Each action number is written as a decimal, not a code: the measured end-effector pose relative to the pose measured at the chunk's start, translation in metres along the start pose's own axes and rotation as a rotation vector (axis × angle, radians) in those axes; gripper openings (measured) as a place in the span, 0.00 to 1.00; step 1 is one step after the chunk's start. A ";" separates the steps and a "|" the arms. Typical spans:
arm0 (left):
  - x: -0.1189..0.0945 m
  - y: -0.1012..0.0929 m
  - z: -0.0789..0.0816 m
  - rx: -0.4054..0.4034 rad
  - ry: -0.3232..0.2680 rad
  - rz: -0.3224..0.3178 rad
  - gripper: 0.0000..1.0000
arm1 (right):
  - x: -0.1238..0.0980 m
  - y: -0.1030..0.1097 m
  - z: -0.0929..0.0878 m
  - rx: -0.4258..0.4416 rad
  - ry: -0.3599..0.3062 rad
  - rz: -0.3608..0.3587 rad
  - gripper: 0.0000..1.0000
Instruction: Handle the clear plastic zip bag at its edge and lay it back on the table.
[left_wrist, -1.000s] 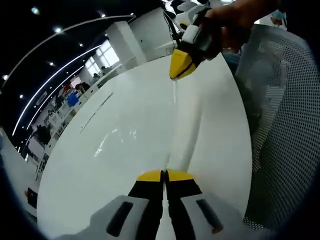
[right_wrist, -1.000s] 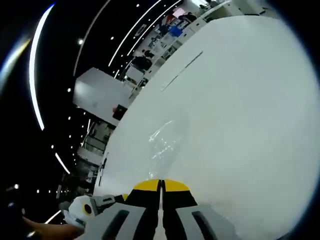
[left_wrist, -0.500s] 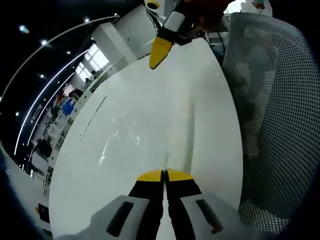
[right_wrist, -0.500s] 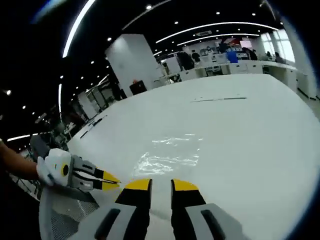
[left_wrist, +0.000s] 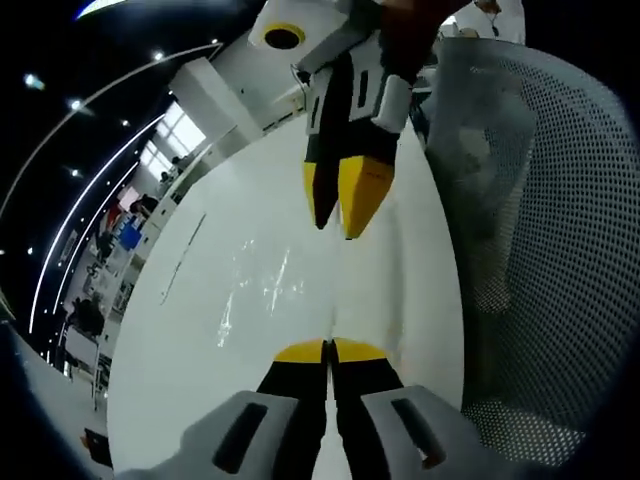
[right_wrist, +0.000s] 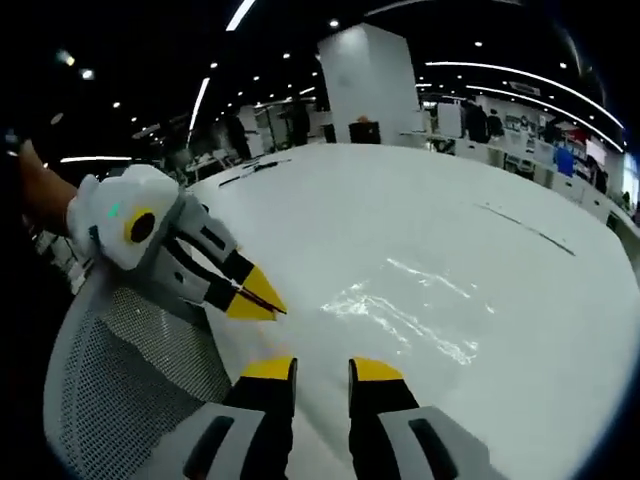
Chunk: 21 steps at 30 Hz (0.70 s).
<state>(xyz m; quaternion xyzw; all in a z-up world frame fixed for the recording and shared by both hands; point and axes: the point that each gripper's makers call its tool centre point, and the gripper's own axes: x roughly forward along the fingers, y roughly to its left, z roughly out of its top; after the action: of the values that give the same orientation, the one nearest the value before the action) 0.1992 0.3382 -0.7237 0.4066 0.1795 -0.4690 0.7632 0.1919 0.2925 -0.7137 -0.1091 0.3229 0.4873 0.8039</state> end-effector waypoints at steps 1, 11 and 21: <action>0.000 0.000 0.002 0.001 -0.006 0.000 0.00 | 0.002 -0.002 -0.002 -0.018 0.007 0.000 0.18; 0.002 -0.005 0.015 0.011 -0.036 -0.014 0.00 | 0.005 -0.009 -0.017 -0.066 0.037 -0.024 0.14; 0.000 -0.006 0.017 0.013 -0.051 -0.026 0.00 | 0.007 -0.009 -0.023 -0.095 0.050 -0.050 0.07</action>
<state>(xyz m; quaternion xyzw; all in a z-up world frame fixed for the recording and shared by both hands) 0.1922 0.3232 -0.7158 0.3968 0.1621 -0.4904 0.7588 0.1919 0.2817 -0.7372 -0.1672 0.3167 0.4791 0.8014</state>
